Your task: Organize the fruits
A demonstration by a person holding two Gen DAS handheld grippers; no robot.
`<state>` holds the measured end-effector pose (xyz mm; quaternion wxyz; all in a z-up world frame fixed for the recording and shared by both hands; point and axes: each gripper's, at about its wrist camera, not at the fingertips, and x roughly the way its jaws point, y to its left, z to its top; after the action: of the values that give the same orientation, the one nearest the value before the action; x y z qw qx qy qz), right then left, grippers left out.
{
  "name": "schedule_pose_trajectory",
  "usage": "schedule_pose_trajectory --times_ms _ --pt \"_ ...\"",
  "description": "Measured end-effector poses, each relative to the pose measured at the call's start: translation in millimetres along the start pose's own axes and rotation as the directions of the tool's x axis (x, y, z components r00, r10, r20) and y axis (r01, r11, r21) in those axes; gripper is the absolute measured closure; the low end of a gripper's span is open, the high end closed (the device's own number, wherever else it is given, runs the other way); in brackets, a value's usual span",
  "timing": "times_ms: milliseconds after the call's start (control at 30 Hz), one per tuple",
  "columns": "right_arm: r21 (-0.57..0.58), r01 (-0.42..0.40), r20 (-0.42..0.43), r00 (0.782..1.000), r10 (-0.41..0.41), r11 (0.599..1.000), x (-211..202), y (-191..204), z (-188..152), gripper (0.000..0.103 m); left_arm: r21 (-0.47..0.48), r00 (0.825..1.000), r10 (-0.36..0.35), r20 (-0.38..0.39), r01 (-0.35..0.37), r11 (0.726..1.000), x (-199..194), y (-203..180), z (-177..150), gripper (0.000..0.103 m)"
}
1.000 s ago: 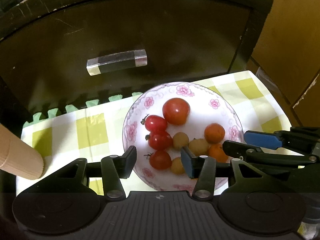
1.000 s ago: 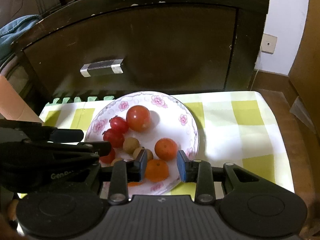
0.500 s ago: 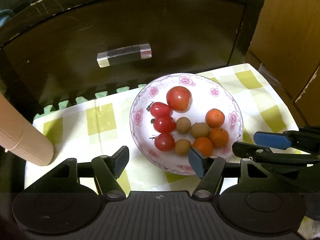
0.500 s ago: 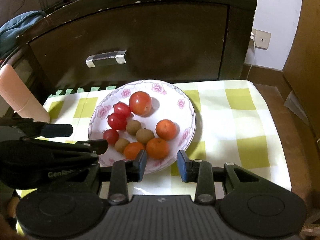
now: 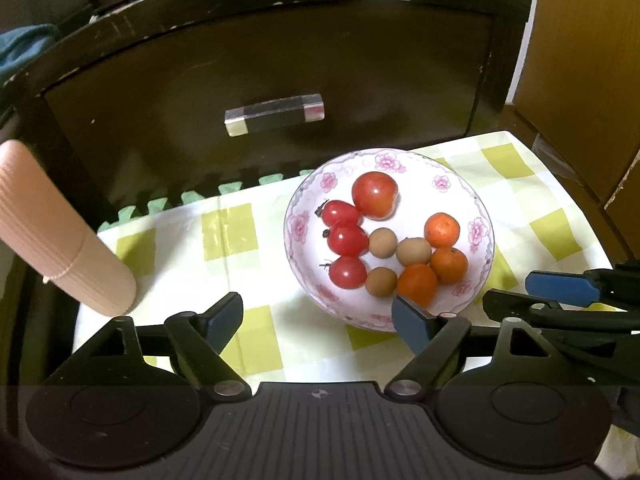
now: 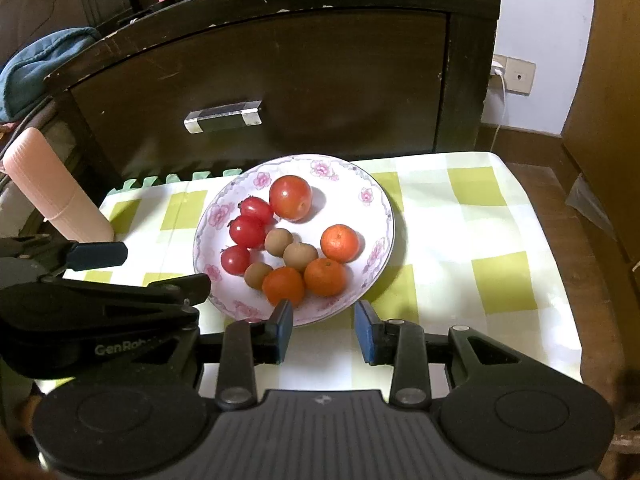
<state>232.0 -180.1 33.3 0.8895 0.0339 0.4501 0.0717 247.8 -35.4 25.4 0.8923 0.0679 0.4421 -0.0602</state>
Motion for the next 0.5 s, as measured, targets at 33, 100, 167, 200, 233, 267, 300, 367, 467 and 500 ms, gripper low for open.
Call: schedule_pose_trajectory --times_ms 33,100,167,200,233,267,300,367,467,500 --pt "0.001 -0.001 0.000 1.000 0.001 1.000 -1 0 -1 0.070 -0.003 1.000 0.000 -0.003 0.000 1.000 0 1 -1 0.016" --pt "0.001 0.000 -0.002 1.000 0.000 1.000 -1 1 -2 0.070 -0.007 1.000 0.004 -0.004 -0.004 1.000 0 1 -2 0.014" --pt "0.002 0.000 -0.003 1.000 0.000 1.000 -1 2 -3 0.070 -0.004 1.000 0.013 0.000 -0.013 1.000 -1 2 -4 0.013" --pt "0.004 -0.001 -0.005 1.000 0.001 1.000 -1 2 -3 0.070 -0.002 1.000 0.017 0.001 -0.017 1.000 -2 2 -5 0.012" --pt "0.006 -0.003 -0.006 1.000 0.003 1.000 -1 2 -4 0.070 0.000 1.000 0.022 0.003 -0.022 1.000 -3 2 -5 0.011" --pt "0.007 -0.004 -0.006 1.000 0.004 1.000 -2 2 -5 0.070 0.003 1.000 0.026 0.005 -0.026 1.000 -4 2 -6 0.011" --pt "0.007 -0.004 -0.007 1.000 0.004 1.000 -2 2 -6 0.070 0.007 0.999 0.032 0.009 -0.032 0.999 -5 2 -7 0.011" --pt "0.008 -0.006 -0.006 1.000 0.006 1.000 -4 3 -8 0.070 0.012 0.999 0.041 0.015 -0.041 0.999 -9 2 -9 0.009" --pt "0.010 -0.008 -0.004 1.000 0.008 1.000 -7 5 -12 0.070 0.019 0.998 0.054 0.022 -0.054 0.998 -13 2 -12 0.008" --pt "0.010 -0.007 -0.005 1.000 0.008 1.000 -7 5 -12 0.070 0.020 0.998 0.055 0.022 -0.055 0.998 -14 2 -13 0.008"
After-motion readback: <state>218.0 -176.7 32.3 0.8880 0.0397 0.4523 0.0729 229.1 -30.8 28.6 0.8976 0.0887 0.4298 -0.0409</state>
